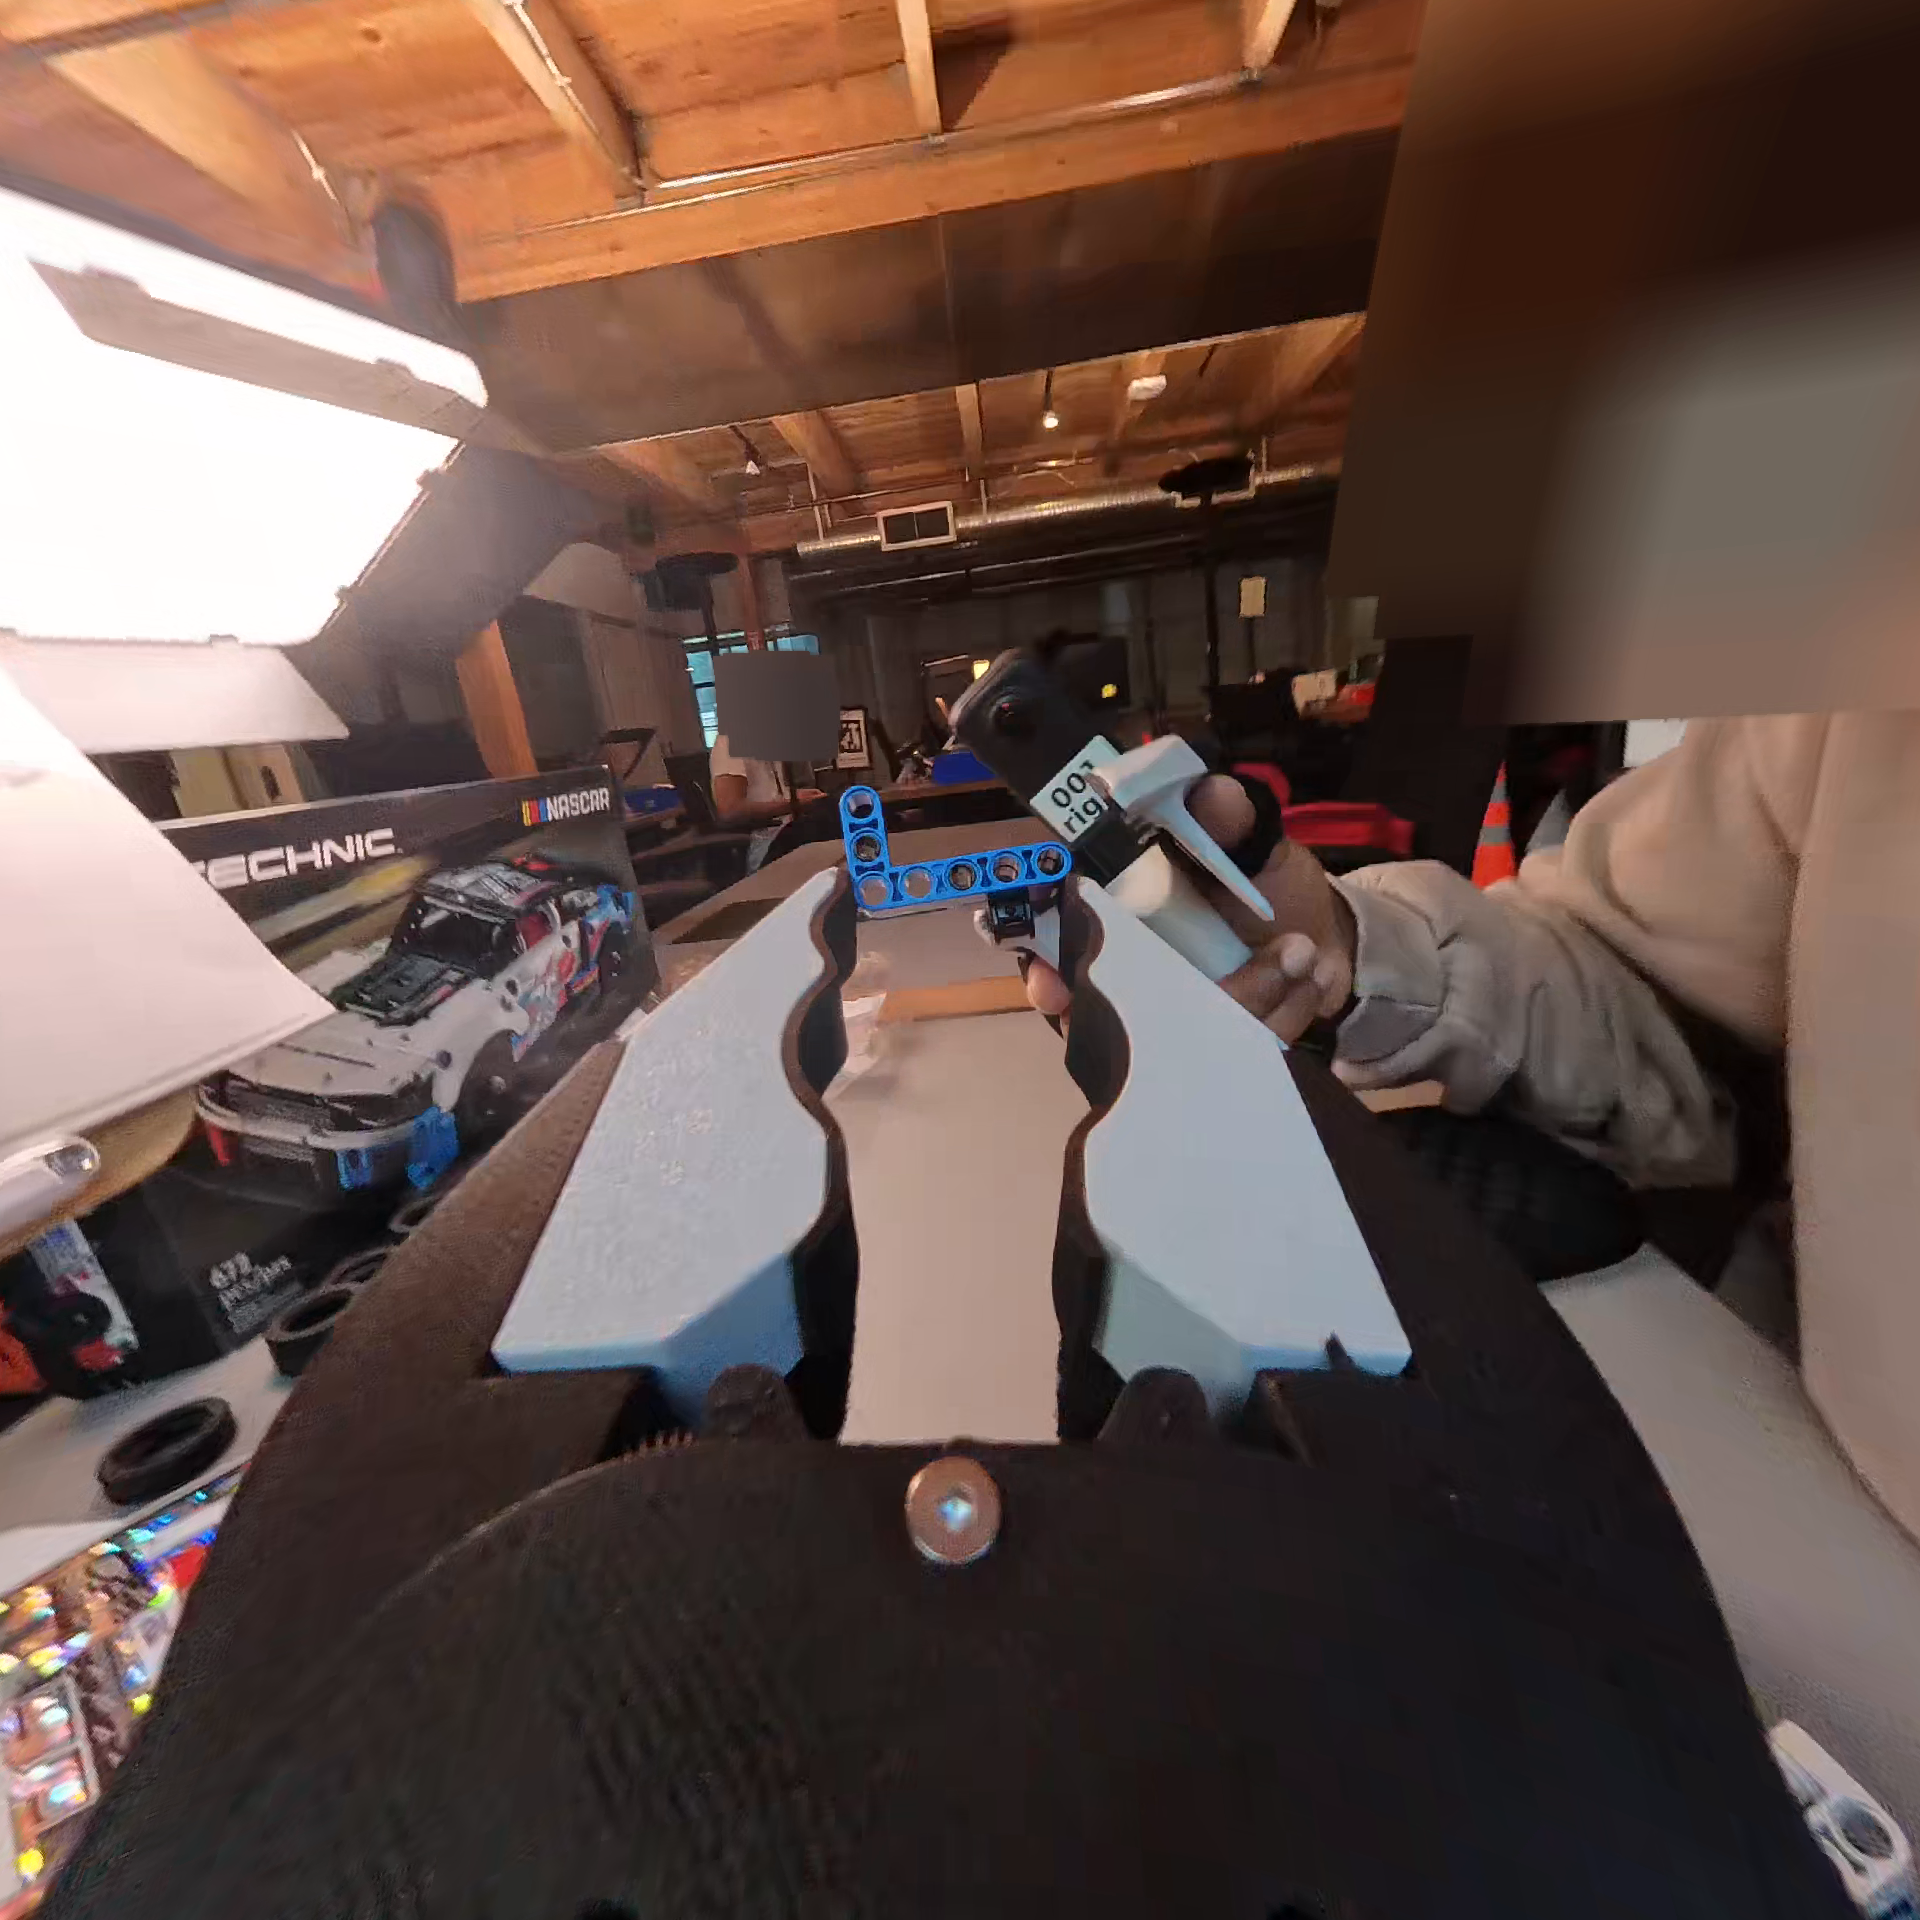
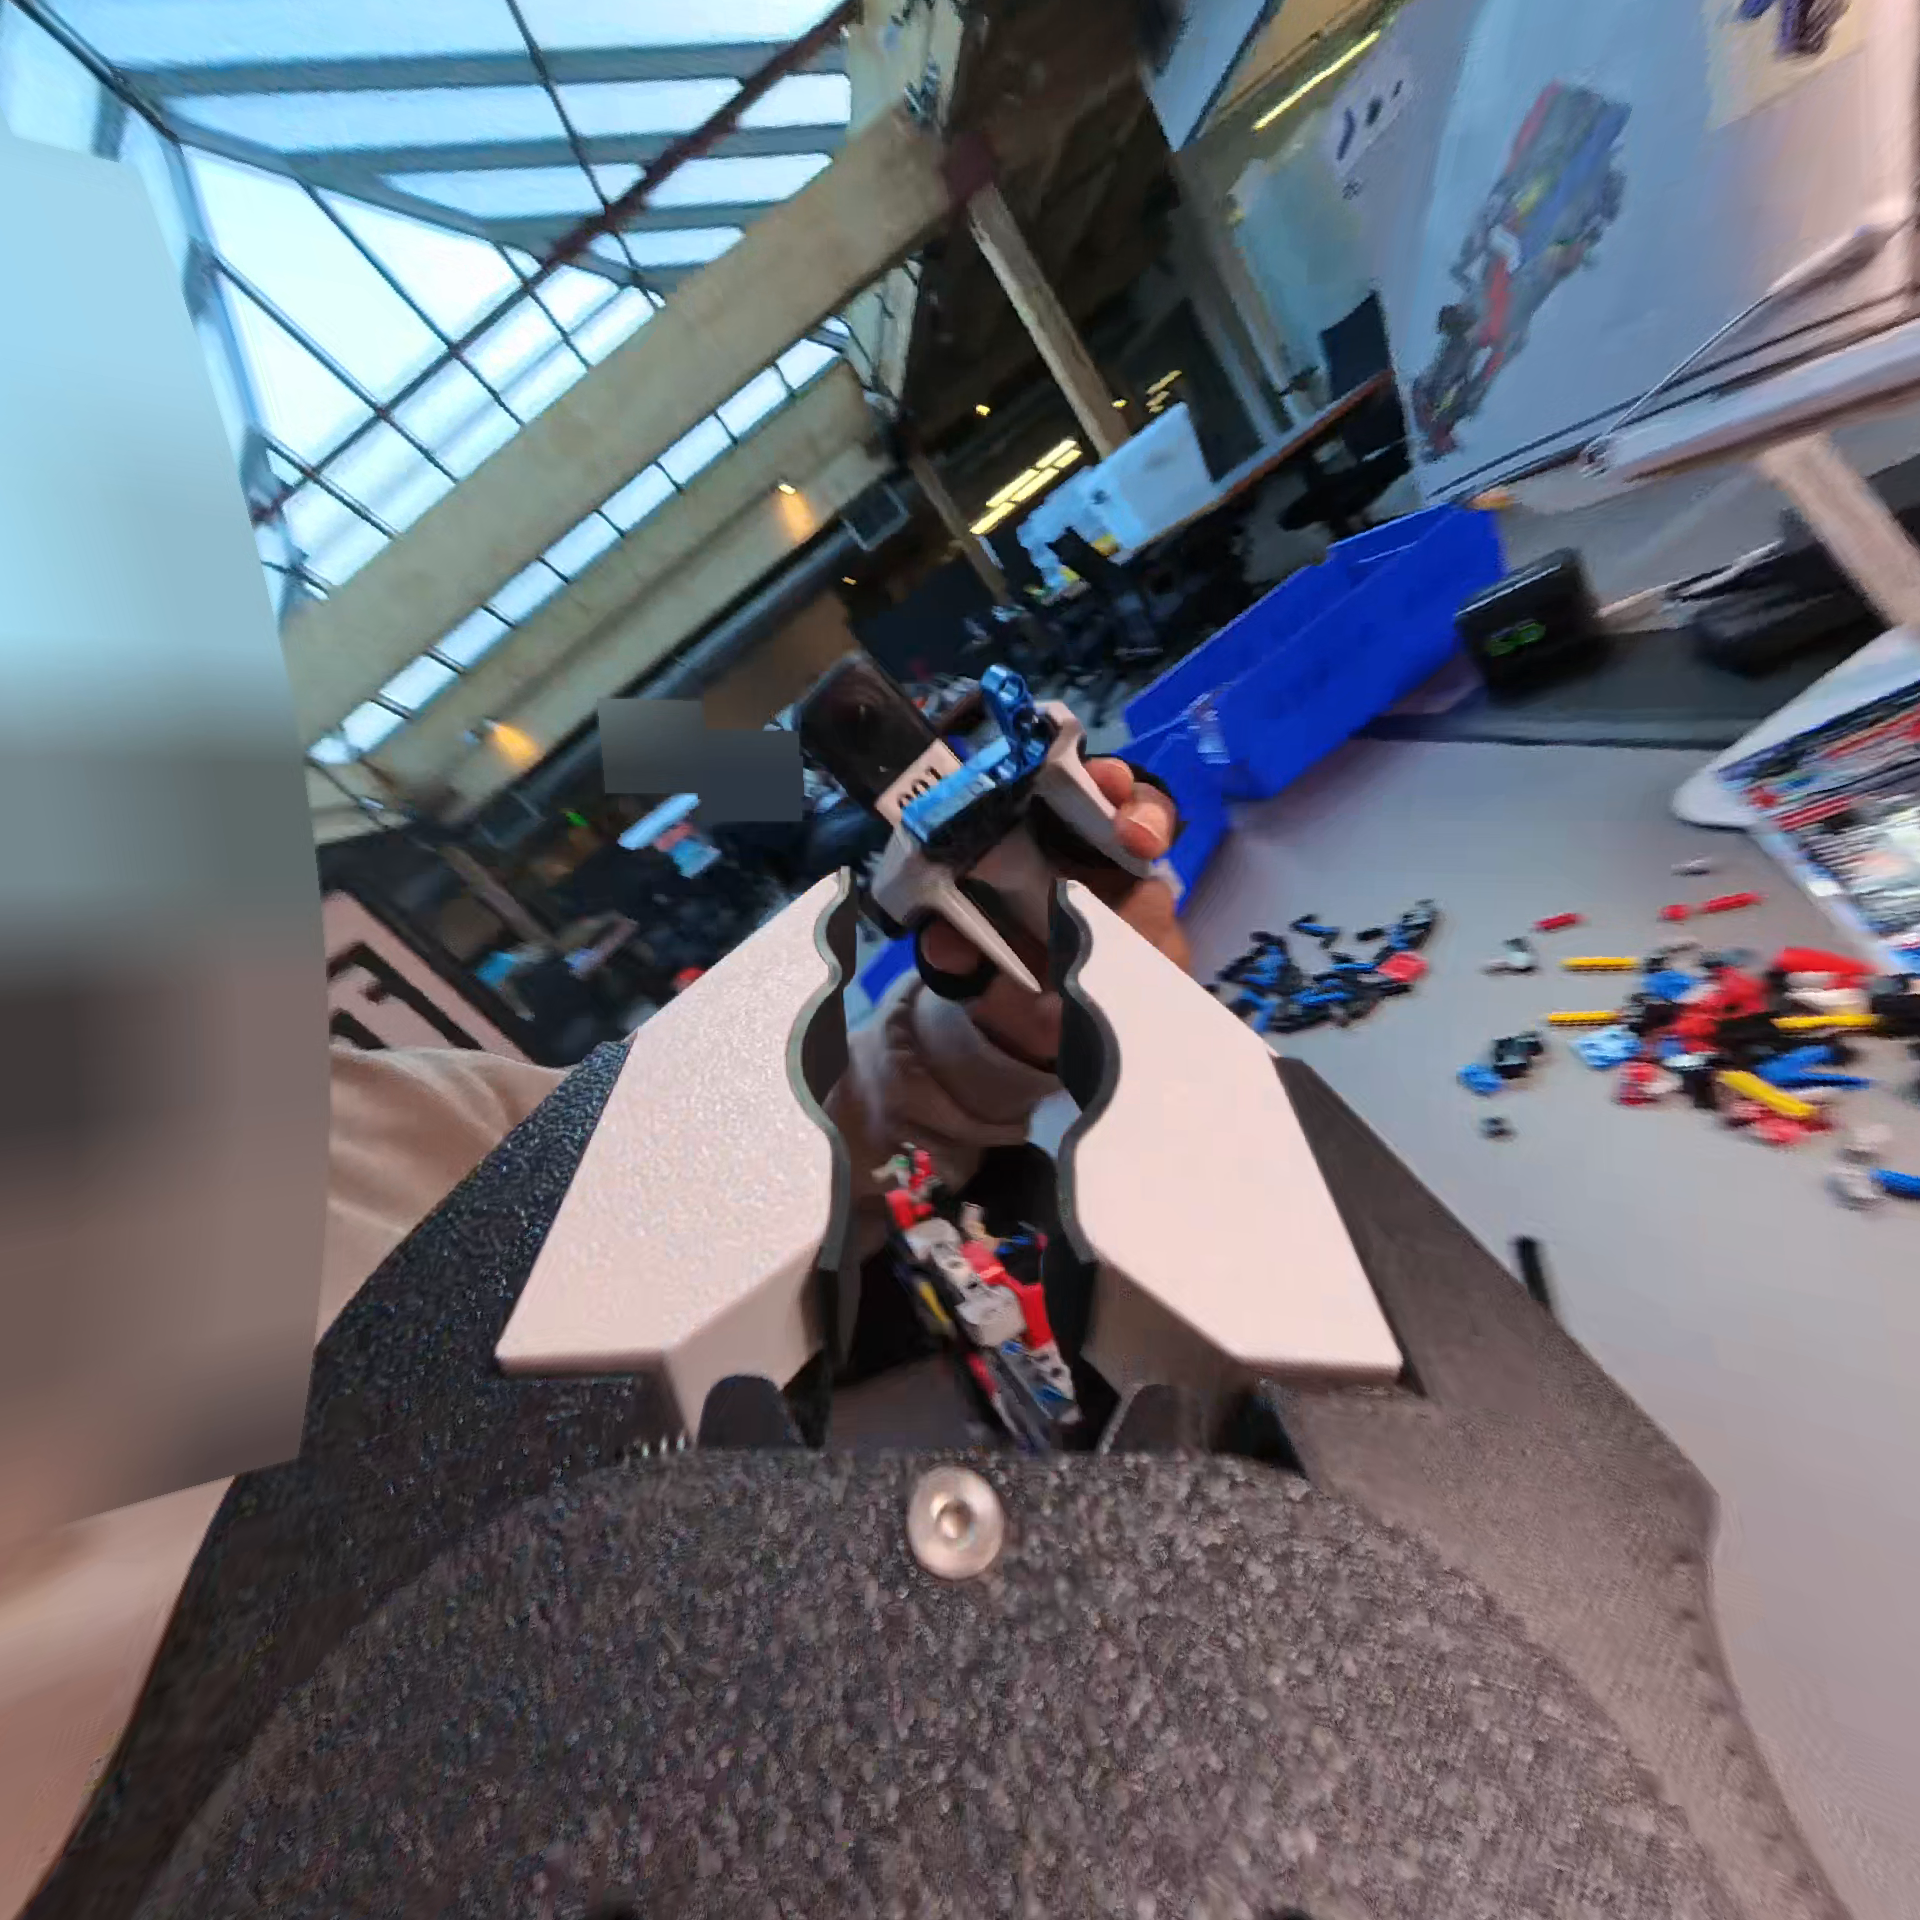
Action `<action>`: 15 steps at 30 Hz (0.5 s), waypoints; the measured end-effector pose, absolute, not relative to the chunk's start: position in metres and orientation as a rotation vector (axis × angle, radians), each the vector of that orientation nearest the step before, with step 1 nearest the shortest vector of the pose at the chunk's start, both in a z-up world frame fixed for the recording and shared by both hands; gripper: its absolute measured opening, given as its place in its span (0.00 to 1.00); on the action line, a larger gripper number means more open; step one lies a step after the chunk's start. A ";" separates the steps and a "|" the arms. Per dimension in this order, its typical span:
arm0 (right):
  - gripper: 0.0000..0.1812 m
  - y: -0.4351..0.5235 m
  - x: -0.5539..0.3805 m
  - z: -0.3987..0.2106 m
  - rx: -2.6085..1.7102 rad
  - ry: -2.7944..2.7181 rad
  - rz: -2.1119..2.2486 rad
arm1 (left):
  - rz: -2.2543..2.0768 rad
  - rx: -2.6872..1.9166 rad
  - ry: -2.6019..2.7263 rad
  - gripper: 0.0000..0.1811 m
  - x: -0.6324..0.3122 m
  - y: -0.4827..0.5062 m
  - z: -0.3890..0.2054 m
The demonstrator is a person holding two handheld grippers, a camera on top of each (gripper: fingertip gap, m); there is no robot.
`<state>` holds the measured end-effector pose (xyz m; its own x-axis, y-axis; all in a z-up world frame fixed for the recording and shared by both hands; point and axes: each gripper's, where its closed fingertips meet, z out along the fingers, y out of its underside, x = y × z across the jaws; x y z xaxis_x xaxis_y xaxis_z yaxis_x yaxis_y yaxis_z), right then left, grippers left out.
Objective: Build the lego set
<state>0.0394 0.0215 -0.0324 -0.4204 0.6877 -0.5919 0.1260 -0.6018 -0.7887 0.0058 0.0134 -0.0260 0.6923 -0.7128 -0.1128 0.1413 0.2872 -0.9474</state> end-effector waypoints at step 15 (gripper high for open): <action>0.10 0.019 0.042 -0.077 -1.561 -1.500 1.511 | -0.464 -1.308 0.741 0.20 0.031 0.002 -0.048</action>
